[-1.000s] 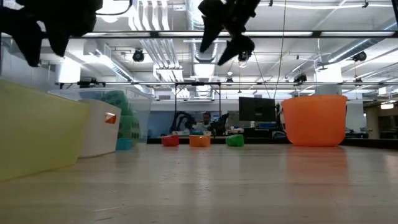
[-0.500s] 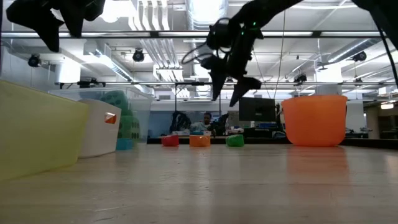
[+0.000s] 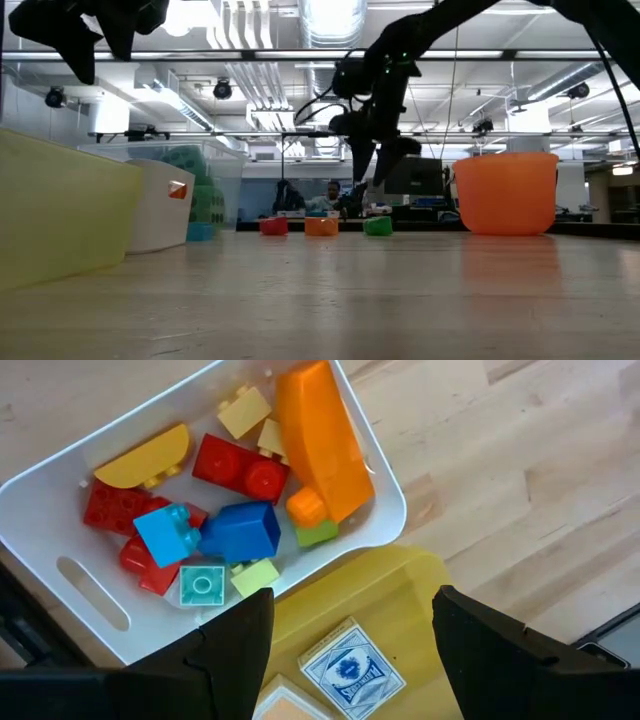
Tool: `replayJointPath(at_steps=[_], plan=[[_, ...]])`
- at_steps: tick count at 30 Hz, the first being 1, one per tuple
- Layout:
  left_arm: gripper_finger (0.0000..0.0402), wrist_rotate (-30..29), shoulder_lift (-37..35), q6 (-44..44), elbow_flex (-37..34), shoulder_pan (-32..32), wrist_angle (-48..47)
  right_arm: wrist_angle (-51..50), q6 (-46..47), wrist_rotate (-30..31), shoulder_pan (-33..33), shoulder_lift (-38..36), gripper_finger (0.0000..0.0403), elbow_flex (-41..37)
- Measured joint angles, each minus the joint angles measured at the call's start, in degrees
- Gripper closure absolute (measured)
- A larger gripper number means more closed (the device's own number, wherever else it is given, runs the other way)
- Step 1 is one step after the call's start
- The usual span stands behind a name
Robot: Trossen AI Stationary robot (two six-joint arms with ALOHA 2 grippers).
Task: Pick & Place Toys
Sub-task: Put the dark green game piece into the white bin
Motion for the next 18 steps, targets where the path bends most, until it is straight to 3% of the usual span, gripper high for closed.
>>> replayJointPath(at_steps=[8,18], plan=[[0.0142,0.0,0.0,0.0,0.0,0.0,0.0,-0.1,-1.1,0.1,0.0,-2.7,0.0220,0.0],[0.0142,0.0,0.0,0.0,0.0,0.0,0.0,-0.5,-3.2,0.2,-0.1,-2.8,0.0223,-0.2]])
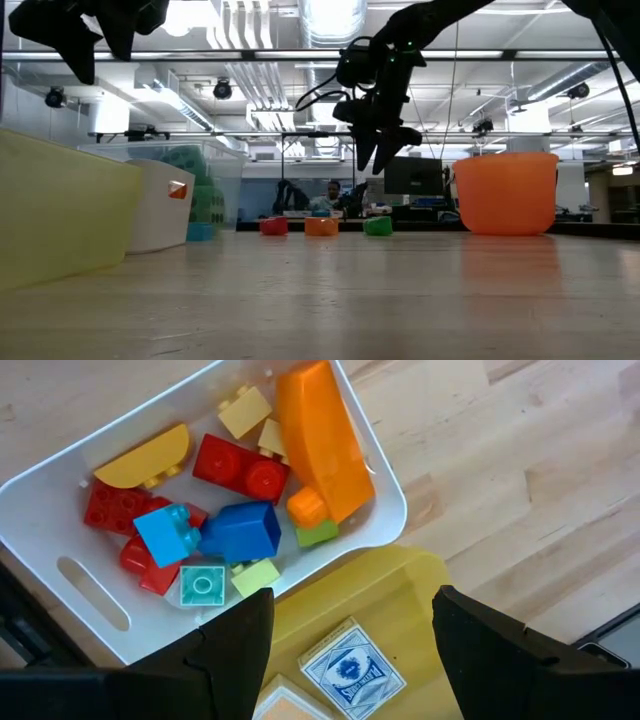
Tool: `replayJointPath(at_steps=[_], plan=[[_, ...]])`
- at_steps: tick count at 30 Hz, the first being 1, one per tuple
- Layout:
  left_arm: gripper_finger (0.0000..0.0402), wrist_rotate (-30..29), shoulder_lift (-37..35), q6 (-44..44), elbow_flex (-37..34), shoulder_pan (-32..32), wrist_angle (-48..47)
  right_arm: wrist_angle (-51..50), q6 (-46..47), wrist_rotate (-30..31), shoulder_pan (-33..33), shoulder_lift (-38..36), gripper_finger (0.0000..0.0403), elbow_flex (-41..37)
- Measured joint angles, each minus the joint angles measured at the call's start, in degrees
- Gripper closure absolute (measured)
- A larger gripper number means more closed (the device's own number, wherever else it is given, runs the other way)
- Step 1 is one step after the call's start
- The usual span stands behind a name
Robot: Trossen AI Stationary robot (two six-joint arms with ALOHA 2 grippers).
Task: Pick & Place Toys
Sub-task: Put the dark green game piece into the white bin
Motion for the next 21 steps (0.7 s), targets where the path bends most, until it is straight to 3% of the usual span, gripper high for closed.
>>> replayJointPath(at_steps=[12,15,21], plan=[[0.0142,0.0,0.0,-0.8,0.0,0.0,0.0,0.6,-0.1,0.1,0.0,0.0,0.0218,-1.3],[0.0142,0.0,0.0,-0.9,0.0,0.0,0.1,0.6,-0.1,0.1,0.1,0.0,0.0188,-2.9],[0.0142,0.2,0.0,-0.9,0.0,0.0,0.1,0.9,0.2,0.0,0.3,0.0,0.0083,-4.9]])
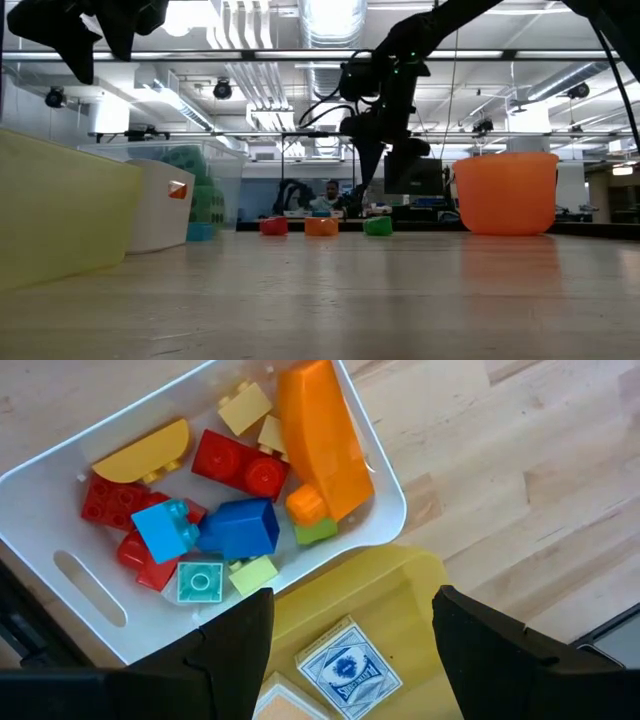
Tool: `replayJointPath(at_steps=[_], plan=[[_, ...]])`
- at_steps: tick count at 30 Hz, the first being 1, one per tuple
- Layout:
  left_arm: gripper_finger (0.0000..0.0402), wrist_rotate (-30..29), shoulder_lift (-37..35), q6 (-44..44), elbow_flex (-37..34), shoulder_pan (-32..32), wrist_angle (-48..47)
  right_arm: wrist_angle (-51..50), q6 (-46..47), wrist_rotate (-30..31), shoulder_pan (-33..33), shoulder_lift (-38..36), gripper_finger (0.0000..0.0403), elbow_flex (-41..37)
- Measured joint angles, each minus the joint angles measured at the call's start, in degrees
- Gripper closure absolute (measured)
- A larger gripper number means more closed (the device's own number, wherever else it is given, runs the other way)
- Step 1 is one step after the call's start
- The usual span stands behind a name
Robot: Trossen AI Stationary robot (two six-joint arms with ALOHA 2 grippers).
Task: Pick & Place Toys
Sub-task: Put the dark green game piece into the white bin
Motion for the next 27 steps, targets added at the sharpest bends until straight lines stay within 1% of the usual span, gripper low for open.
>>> replayJointPath(at_steps=[3,6,9,16,20,27], plan=[[0.0142,0.0,0.0,-0.2,0.0,0.0,0.0,2.7,0.0,0.0,0.0,0.0,0.0043,-0.5],[0.0142,0.0,0.0,-0.4,0.0,0.0,0.2,3.7,-0.2,0.1,0.0,0.0,0.0024,-1.1],[0.0142,0.3,0.0,-0.7,0.0,0.0,0.6,6.9,0.9,0.1,0.0,0.0,0.0021,-2.7],[0.0142,1.1,0.0,-0.8,0.0,0.0,2.1,13.4,7.2,0.3,-0.3,0.0,0.0020,-7.5],[0.0142,1.3,0.0,-0.8,0.0,0.0,2.5,15.0,9.6,4.3,-0.5,0.0,0.0020,-9.2],[0.0142,2.2,0.0,-0.8,0.0,0.0,2.8,18.2,11.6,4.9,-1.1,0.0,0.0022,-11.7]])
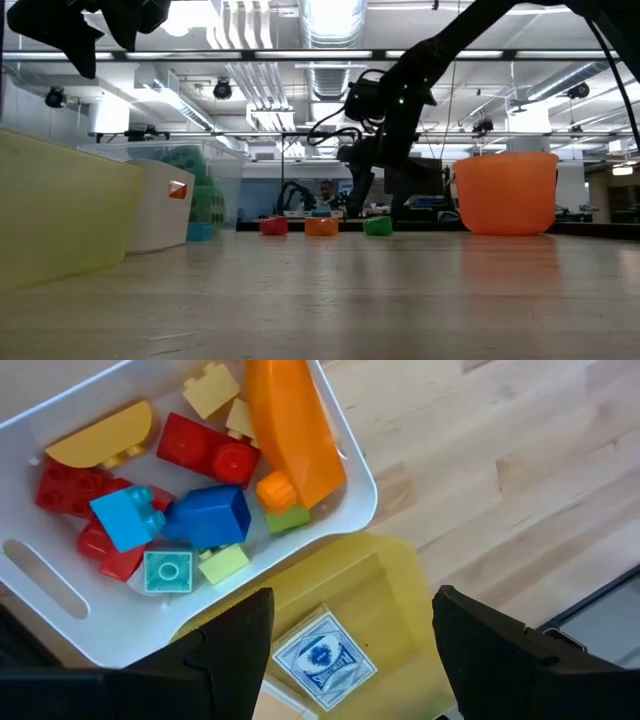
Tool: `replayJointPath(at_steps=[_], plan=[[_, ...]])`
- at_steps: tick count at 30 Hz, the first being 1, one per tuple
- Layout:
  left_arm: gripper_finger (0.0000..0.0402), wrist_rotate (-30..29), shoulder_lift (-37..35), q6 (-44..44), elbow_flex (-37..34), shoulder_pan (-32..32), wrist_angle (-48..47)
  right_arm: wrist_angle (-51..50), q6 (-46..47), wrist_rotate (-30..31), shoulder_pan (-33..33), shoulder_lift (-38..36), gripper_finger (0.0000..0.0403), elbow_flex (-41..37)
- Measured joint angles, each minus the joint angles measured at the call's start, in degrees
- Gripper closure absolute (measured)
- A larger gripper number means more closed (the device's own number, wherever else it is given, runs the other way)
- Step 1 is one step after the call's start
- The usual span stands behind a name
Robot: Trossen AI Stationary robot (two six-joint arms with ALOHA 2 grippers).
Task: Pick & Place Toys
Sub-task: Put the dark green game piece into the white bin
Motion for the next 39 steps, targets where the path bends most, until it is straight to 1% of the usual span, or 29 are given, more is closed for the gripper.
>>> replayJointPath(at_steps=[5,15,21,30,34,36,39], plan=[[0.0142,0.2,0.0,-0.7,0.0,0.0,0.2,3.2,2.4,-0.7,0.1,0.9,0.0036,-1.2],[0.0142,1.3,0.0,-0.9,0.0,0.0,1.2,3.8,2.4,-1.4,0.3,4.6,0.0115,-0.8],[0.0142,1.4,0.0,-0.9,0.0,0.0,1.6,3.4,2.4,-1.1,0.5,4.5,0.0188,-0.6],[0.0142,1.4,0.0,-0.9,0.0,0.0,1.5,2.5,0.9,-0.9,0.5,4.4,0.0322,-0.6],[0.0142,1.4,0.0,-0.9,0.0,0.0,1.5,2.7,-0.7,-2.2,0.5,4.3,0.0376,-0.5],[0.0142,1.4,0.0,-0.9,0.0,0.0,1.5,2.7,-1.2,-2.8,0.5,4.2,0.0388,-0.5],[0.0142,1.4,0.0,-0.9,0.0,0.0,1.5,2.4,-1.2,-3.3,0.5,4.2,0.0389,-0.5]])
